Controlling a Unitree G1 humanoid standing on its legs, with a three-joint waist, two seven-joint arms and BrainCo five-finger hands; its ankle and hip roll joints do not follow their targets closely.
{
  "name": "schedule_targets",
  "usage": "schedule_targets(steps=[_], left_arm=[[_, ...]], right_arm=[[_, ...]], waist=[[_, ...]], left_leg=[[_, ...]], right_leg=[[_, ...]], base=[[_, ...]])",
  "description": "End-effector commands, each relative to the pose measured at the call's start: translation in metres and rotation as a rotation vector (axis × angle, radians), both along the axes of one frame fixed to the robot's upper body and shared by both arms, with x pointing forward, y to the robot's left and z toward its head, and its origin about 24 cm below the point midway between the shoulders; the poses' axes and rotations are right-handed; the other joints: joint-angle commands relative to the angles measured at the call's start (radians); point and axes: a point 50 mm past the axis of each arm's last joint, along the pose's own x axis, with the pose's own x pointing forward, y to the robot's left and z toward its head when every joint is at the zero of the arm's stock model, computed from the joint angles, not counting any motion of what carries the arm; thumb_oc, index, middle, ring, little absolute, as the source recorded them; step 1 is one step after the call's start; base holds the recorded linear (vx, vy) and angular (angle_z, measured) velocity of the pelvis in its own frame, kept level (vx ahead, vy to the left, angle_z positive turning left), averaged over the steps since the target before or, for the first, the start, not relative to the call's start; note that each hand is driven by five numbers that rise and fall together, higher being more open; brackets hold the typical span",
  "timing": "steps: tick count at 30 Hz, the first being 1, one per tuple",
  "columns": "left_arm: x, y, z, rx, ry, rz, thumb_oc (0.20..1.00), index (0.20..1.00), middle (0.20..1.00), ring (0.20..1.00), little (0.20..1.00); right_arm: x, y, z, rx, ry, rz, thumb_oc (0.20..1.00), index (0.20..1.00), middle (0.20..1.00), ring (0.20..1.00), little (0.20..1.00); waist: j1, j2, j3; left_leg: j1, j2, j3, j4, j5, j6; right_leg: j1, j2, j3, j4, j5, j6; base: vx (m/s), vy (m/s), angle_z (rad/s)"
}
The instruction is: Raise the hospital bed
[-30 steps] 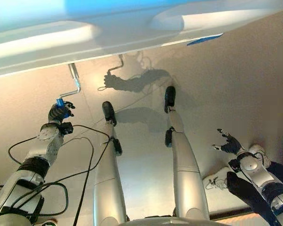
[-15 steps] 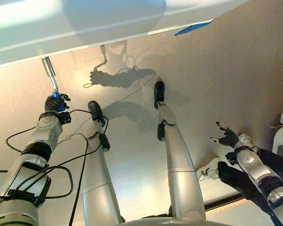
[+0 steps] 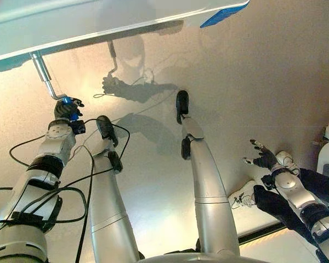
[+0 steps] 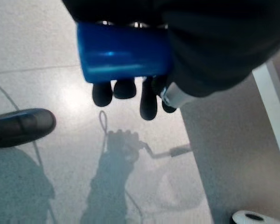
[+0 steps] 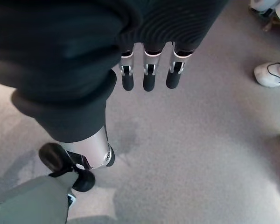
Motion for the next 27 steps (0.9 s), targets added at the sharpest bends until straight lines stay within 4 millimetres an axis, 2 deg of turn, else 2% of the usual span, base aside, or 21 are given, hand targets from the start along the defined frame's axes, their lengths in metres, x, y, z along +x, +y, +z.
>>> schedule_targets(steps=[1,5,10,14,15,16,18,19,20,21,25,26,27], left_arm=[[0.009,-0.022,-0.004,0.120,0.049,-0.084,0.200,0.200,0.200,0.200,0.200],[0.010,-0.028,-0.005,0.119,0.046,-0.106,0.200,0.200,0.200,0.200,0.200],[0.011,-0.027,-0.008,0.154,0.080,-0.101,0.200,0.200,0.200,0.200,0.200],[0.017,-0.034,-0.002,0.153,0.059,-0.107,0.200,0.200,0.200,0.200,0.200],[0.020,-0.048,-0.002,0.152,0.039,-0.154,0.200,0.200,0.200,0.200,0.200],[0.020,-0.049,-0.002,0.152,0.039,-0.154,0.200,0.200,0.200,0.200,0.200],[0.022,-0.068,0.000,0.177,0.009,-0.233,0.200,0.200,0.200,0.200,0.200],[0.022,-0.068,-0.001,0.177,0.009,-0.233,0.200,0.200,0.200,0.200,0.200],[0.022,-0.085,0.008,0.207,-0.041,-0.314,0.200,0.200,0.200,0.200,0.200],[0.022,-0.094,0.014,0.217,-0.072,-0.356,0.200,0.200,0.200,0.200,0.200],[0.008,-0.124,0.030,0.233,-0.184,-0.543,0.200,0.200,0.200,0.200,0.200],[0.008,-0.124,0.030,0.233,-0.184,-0.543,0.200,0.200,0.200,0.200,0.200],[-0.002,-0.132,0.032,0.218,-0.216,-0.616,0.200,0.200,0.200,0.200,0.200]], right_arm=[[-0.013,-0.005,-0.011,-0.009,0.070,-0.012,1.000,1.000,1.000,1.000,1.000],[-0.013,-0.005,-0.012,-0.014,0.072,-0.017,1.000,1.000,1.000,1.000,1.000],[-0.013,-0.003,-0.015,-0.011,0.085,-0.014,1.000,1.000,1.000,1.000,1.000],[-0.011,0.002,-0.016,0.001,0.084,-0.001,1.000,1.000,1.000,1.000,1.000],[-0.012,0.004,-0.017,0.008,0.081,0.003,1.000,1.000,1.000,1.000,1.000],[-0.012,0.003,-0.017,0.008,0.082,0.002,1.000,1.000,1.000,1.000,1.000],[-0.013,0.004,-0.018,0.006,0.087,0.002,1.000,1.000,1.000,1.000,1.000],[-0.013,0.004,-0.018,0.006,0.088,0.002,1.000,1.000,1.000,1.000,1.000],[-0.013,0.005,-0.019,0.005,0.088,0.003,1.000,1.000,1.000,1.000,1.000],[-0.013,0.004,-0.018,0.003,0.087,0.002,1.000,1.000,1.000,1.000,1.000],[-0.022,-0.004,-0.018,-0.014,0.094,0.003,1.000,1.000,1.000,1.000,1.000],[-0.022,-0.004,-0.018,-0.014,0.094,0.003,1.000,1.000,1.000,1.000,1.000],[-0.025,-0.007,-0.019,-0.027,0.099,0.003,1.000,1.000,1.000,1.000,1.000]], waist=[[-0.019,-0.045,-0.051],[-0.027,-0.047,-0.051],[-0.042,-0.048,-0.061],[-0.052,-0.051,-0.072],[-0.056,-0.050,-0.072],[-0.056,-0.050,-0.072],[-0.058,-0.046,-0.072],[-0.058,-0.047,-0.072],[-0.058,-0.044,-0.072],[-0.057,-0.042,-0.074],[-0.052,-0.022,-0.072],[-0.052,-0.022,-0.071],[-0.046,-0.008,-0.068]], left_leg=[[-0.009,-0.031,0.023,0.063,-0.063,0.093],[-0.007,-0.025,0.030,0.054,-0.063,0.094],[-0.005,-0.023,0.031,0.049,-0.062,0.093],[-0.011,-0.017,0.032,0.041,-0.064,0.093],[-0.007,-0.016,0.034,0.030,-0.060,0.093],[-0.007,-0.016,0.034,0.030,-0.060,0.093],[0.004,-0.017,0.037,0.013,-0.053,0.094],[0.004,-0.018,0.037,0.012,-0.053,0.094],[0.018,-0.018,0.043,-0.006,-0.045,0.093],[0.025,-0.019,0.044,-0.017,-0.043,0.093],[0.062,-0.027,0.047,-0.072,-0.020,0.089],[0.064,-0.027,0.047,-0.073,-0.019,0.089],[0.094,-0.030,0.052,-0.113,-0.005,0.085]], right_leg=[[-0.028,0.036,-0.010,0.086,-0.098,0.008],[-0.027,0.040,-0.007,0.072,-0.093,0.008],[-0.033,0.052,-0.002,0.058,-0.088,0.008],[-0.039,0.059,0.000,0.044,-0.082,0.010],[-0.037,0.056,0.001,0.033,-0.078,0.010],[-0.036,0.056,0.001,0.033,-0.078,0.010],[-0.032,0.056,0.002,0.028,-0.075,0.008],[-0.032,0.056,0.003,0.027,-0.075,0.008],[-0.024,0.054,0.002,0.022,-0.073,0.008],[-0.019,0.054,0.002,0.017,-0.072,0.009],[0.012,0.046,0.002,-0.007,-0.068,0.012],[0.013,0.045,0.002,-0.008,-0.068,0.012],[0.038,0.038,0.002,-0.027,-0.067,0.015]], base=[[0.00,-0.029,-0.07],[0.00,-0.020,-0.12],[0.00,-0.009,-0.05],[0.00,-0.027,0.04],[0.01,-0.038,-0.12],[0.01,-0.042,-0.14],[0.00,-0.013,0.16],[0.00,-0.010,0.25],[0.01,-0.013,0.12],[0.00,0.000,0.00],[0.00,-0.004,0.01],[0.00,-0.008,0.11],[-0.01,-0.001,0.11]])
